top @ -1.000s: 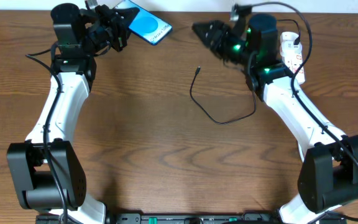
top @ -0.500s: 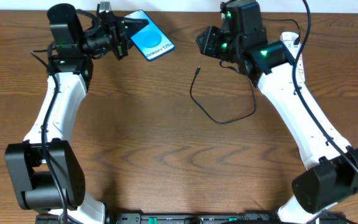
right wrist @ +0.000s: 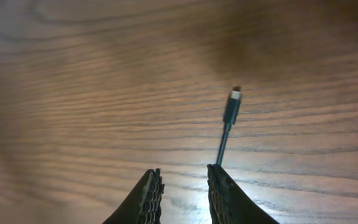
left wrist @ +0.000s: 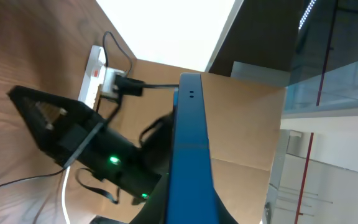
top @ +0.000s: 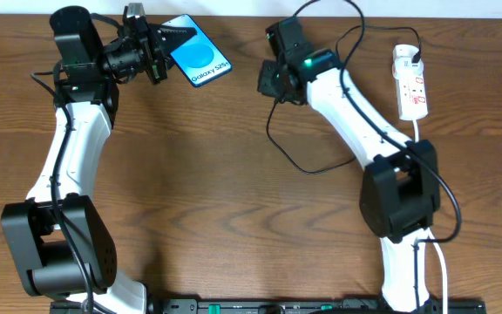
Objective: Plug charger to phone and switch on socket
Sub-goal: 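Move the right gripper down over the black USB-C cable plug, then close the right gripper on the cable plug and lift it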
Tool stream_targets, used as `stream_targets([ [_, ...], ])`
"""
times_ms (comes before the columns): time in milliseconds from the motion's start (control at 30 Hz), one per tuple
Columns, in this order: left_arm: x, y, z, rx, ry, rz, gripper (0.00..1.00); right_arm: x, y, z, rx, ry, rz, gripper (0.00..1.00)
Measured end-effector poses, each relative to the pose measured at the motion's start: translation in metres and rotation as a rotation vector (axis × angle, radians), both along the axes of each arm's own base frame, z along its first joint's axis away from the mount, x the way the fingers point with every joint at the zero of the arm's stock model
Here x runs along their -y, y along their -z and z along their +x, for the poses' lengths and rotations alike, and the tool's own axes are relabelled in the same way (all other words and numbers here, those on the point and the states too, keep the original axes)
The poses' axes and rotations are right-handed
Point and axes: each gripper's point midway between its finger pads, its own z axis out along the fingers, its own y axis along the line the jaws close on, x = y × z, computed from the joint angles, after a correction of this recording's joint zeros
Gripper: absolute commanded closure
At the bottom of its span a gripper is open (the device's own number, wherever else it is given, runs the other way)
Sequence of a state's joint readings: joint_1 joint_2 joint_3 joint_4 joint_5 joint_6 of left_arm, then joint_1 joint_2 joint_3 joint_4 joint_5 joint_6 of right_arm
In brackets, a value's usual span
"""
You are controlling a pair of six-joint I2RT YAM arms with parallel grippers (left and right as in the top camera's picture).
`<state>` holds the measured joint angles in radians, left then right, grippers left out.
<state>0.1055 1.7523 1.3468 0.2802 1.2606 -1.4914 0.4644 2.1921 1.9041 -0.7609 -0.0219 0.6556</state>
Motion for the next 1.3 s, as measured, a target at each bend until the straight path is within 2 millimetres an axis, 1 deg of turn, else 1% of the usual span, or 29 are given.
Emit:
stream_targets([
  [267, 0.000, 0.000, -0.001, 0.007, 0.007, 0.002, 0.93, 0.009, 0.015, 0.005, -0.003, 0.056, -0.048, 0.78],
  [367, 0.001, 0.000, -0.002, 0.012, 0.011, 0.003, 0.93, 0.011, 0.029, 0.006, -0.020, 0.066, -0.072, 0.78],
  [467, 0.001, 0.000, -0.002, 0.017, 0.014, 0.005, 0.93, 0.014, 0.052, 0.005, -0.055, 0.070, -0.101, 0.78],
  [567, 0.001, -0.001, -0.002, 0.020, 0.015, 0.007, 0.93, 0.016, 0.071, 0.005, -0.078, 0.072, -0.122, 0.78],
  [667, 0.001, -0.001, -0.002, 0.021, 0.016, 0.007, 0.93, 0.017, 0.085, 0.004, -0.096, 0.073, -0.136, 0.78],
  [767, 0.001, -0.001, -0.002, 0.021, 0.018, 0.006, 0.93, 0.017, 0.088, 0.005, -0.093, 0.074, -0.137, 0.77],
  [967, 0.001, -0.001, -0.002, 0.021, 0.018, 0.006, 0.93, 0.015, 0.086, 0.010, -0.073, 0.076, -0.129, 0.76],
  [1100, 0.001, -0.001, -0.002, 0.021, 0.018, 0.007, 0.93, 0.015, 0.093, 0.009, -0.085, 0.074, -0.131, 0.76],
  [1133, 0.001, -0.001, -0.002, 0.022, 0.018, 0.007, 0.93, 0.015, 0.098, 0.008, -0.093, 0.073, -0.135, 0.76],
  [1233, 0.001, -0.001, -0.002, 0.024, 0.018, 0.008, 0.93, 0.012, 0.097, 0.009, -0.094, 0.068, -0.124, 0.76],
  [1267, 0.001, -0.001, -0.003, 0.024, 0.018, 0.008, 0.93, 0.011, 0.097, 0.009, -0.093, 0.063, -0.122, 0.77],
  [1300, 0.001, -0.001, -0.003, 0.024, 0.018, 0.008, 0.93, 0.011, 0.097, 0.009, -0.094, 0.061, -0.122, 0.83],
])
